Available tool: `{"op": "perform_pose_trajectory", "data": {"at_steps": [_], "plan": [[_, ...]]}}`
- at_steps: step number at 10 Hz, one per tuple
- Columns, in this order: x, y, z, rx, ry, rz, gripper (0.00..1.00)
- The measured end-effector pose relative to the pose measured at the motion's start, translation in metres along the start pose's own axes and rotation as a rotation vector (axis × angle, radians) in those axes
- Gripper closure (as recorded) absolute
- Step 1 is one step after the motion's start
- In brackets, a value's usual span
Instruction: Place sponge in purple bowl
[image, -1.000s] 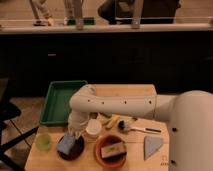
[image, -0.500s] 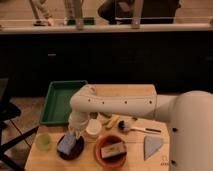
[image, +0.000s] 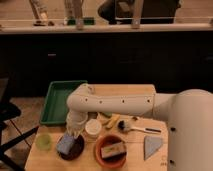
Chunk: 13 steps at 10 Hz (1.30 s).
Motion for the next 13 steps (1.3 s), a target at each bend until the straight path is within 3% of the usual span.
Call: {"op": "perform_pose_trajectory", "data": {"at_steps": [6, 13], "plan": [[-0.012, -0.014, -0.013, 0.006, 0.03, -0.047, 1.0], [-0.019, -0.017, -0.024, 0.01, 0.061, -0.056, 1.0]]}}
